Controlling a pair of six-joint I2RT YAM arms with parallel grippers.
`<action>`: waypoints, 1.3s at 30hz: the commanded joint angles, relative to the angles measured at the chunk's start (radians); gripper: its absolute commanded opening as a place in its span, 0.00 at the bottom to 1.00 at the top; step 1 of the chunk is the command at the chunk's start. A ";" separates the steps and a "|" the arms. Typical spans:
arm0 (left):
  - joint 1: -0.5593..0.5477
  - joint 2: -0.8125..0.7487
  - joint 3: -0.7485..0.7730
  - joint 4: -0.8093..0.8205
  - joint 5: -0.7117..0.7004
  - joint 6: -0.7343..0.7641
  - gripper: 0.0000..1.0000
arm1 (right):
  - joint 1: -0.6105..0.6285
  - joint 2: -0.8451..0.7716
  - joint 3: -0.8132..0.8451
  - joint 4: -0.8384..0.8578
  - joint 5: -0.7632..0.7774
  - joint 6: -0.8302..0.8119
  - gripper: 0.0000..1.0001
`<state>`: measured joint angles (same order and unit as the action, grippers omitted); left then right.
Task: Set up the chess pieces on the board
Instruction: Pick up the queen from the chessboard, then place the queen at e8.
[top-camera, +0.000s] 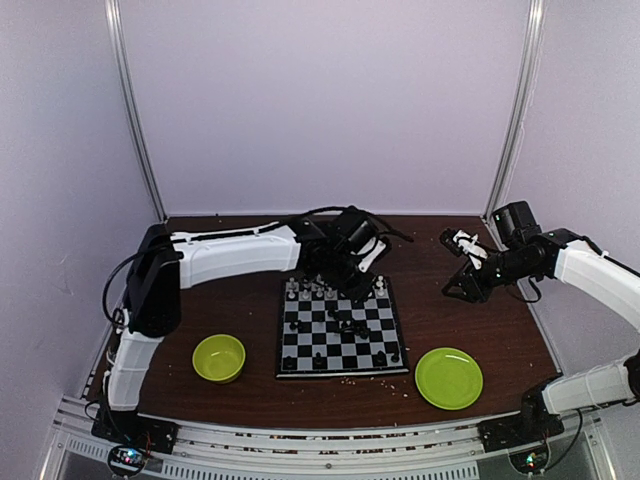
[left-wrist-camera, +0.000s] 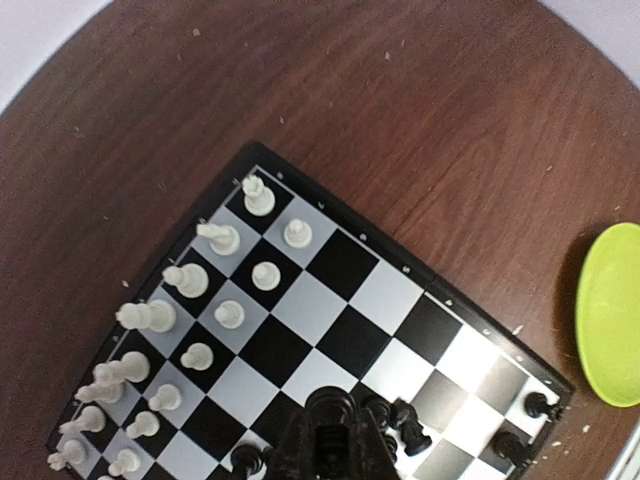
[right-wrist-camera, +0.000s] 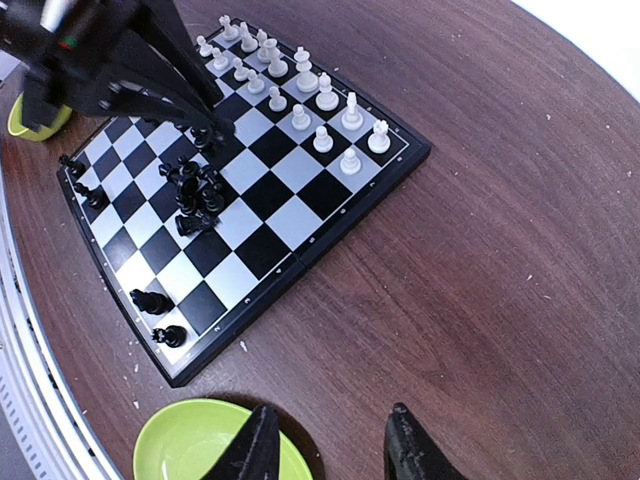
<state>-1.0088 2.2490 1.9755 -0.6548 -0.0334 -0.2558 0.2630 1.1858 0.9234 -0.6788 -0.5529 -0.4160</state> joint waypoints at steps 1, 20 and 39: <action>-0.006 -0.190 -0.101 0.103 -0.007 0.001 0.00 | -0.004 0.000 0.023 -0.004 0.016 -0.006 0.35; -0.176 -0.399 -0.529 0.043 -0.020 -0.019 0.00 | -0.003 0.028 0.028 -0.010 0.020 -0.016 0.35; -0.177 -0.277 -0.535 0.065 -0.022 -0.048 0.00 | -0.002 0.029 0.028 -0.013 0.028 -0.020 0.35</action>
<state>-1.1900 1.9598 1.4151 -0.6125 -0.0528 -0.2844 0.2630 1.2163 0.9253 -0.6849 -0.5415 -0.4236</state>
